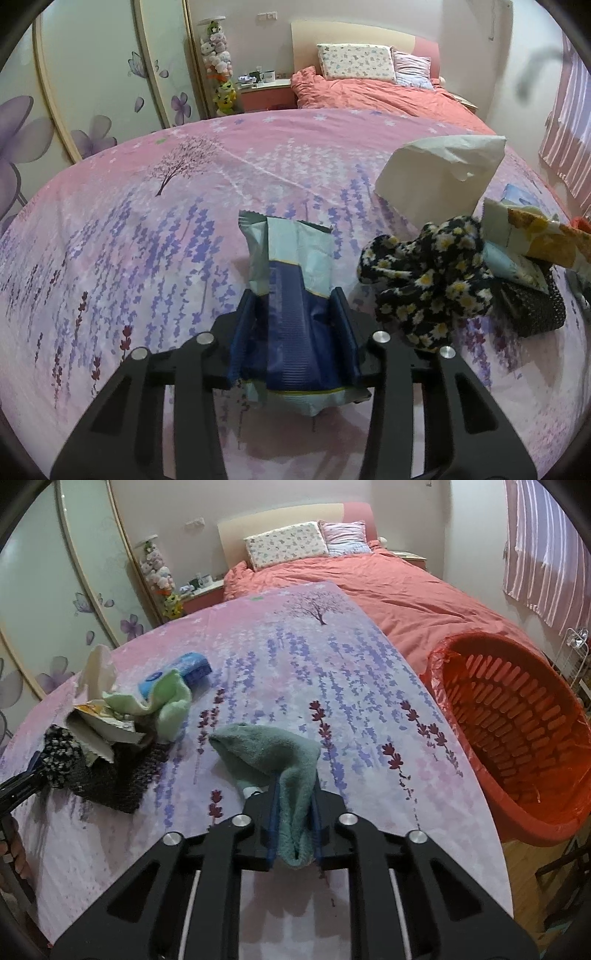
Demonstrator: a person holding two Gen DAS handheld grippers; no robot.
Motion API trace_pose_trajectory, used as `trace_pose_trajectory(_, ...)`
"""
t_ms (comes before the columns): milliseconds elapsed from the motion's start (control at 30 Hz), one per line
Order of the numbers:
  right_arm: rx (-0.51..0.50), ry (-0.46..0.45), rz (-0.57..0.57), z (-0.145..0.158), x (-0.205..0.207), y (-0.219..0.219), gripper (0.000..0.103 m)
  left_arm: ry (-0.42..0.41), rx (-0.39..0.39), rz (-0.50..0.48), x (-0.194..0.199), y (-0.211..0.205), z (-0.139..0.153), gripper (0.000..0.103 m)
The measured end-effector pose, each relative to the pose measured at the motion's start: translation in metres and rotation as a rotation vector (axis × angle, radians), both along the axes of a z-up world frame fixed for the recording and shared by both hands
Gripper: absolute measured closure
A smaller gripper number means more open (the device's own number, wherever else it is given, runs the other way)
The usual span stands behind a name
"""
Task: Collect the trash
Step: 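Carry the wrapper with the left tool and towel with the right tool to the basket, open both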
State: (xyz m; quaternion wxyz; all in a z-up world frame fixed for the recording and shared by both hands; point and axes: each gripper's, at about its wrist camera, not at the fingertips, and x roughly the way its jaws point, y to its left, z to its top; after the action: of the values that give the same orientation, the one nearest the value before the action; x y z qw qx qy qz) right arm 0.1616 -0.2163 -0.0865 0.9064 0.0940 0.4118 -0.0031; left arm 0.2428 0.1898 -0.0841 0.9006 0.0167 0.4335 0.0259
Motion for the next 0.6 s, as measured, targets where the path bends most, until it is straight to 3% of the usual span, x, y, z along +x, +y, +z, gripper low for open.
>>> trace_pose_trajectory(367, 0.025, -0.164, -0.037, 0.055, -0.033, -0.013, 0.090, -0.127, -0.009, -0.021, -0.031, -0.019, 0.066, 0.063)
trace_pose_trajectory(600, 0.006, -0.278, -0.094, 0.090, -0.060, -0.034, 0.090, -0.199, -0.044, -0.098, -0.058, -0.072, 0.110, 0.062)
